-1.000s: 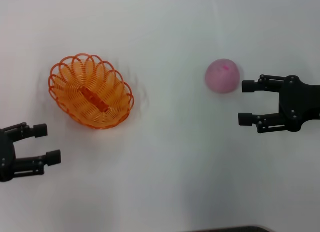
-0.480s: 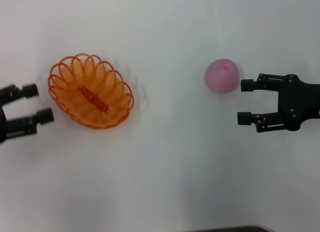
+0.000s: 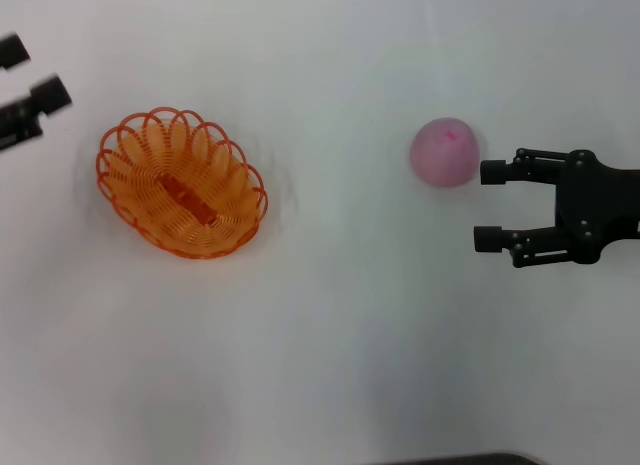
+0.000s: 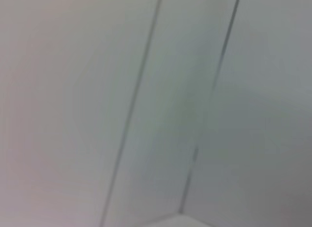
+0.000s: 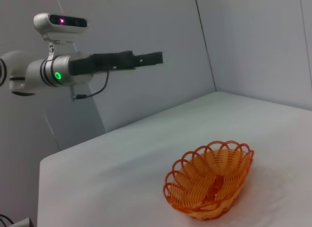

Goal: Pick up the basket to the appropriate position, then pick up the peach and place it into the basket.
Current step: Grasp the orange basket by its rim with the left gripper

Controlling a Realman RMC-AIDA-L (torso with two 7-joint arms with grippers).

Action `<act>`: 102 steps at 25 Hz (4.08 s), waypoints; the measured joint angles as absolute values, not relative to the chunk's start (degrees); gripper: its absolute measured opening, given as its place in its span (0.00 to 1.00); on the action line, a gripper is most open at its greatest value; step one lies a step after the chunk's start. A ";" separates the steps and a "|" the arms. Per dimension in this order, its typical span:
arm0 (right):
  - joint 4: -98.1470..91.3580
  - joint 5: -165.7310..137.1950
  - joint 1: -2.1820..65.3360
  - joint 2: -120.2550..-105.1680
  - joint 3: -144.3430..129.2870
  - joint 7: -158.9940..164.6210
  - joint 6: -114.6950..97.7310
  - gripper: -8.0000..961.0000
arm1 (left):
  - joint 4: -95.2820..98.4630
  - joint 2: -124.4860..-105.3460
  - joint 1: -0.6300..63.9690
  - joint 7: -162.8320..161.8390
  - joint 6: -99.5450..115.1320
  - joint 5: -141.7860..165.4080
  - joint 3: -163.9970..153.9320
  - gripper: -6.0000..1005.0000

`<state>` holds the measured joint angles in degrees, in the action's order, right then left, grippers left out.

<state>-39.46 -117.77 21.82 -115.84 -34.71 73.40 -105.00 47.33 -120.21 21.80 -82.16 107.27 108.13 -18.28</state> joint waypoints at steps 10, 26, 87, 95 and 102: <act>-39.46 -117.58 21.84 -115.97 -34.34 73.38 -105.28 0.95 | 43.38 -121.59 22.33 -76.38 98.79 100.78 -18.29 0.90; -39.47 -117.73 22.06 -116.37 -34.20 73.30 -104.88 0.95 | 40.39 -123.55 23.95 -72.10 89.52 96.43 -19.03 0.90; -38.73 -121.11 23.44 -117.14 -34.67 72.86 -103.65 0.95 | 56.30 -117.32 47.93 -136.87 82.44 157.34 -50.25 0.90; -38.76 -121.11 23.47 -117.41 -34.62 72.86 -103.46 0.95 | 53.21 -117.40 48.18 -136.18 79.73 157.42 -51.45 0.90; -38.77 -121.11 23.46 -117.63 -34.72 72.86 -103.27 0.95 | 49.19 -117.72 48.23 -135.64 75.43 157.48 -53.68 0.89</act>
<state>-38.77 -121.11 23.46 -117.63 -34.72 72.86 -103.27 49.19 -117.72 48.23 -135.64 75.43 157.48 -53.68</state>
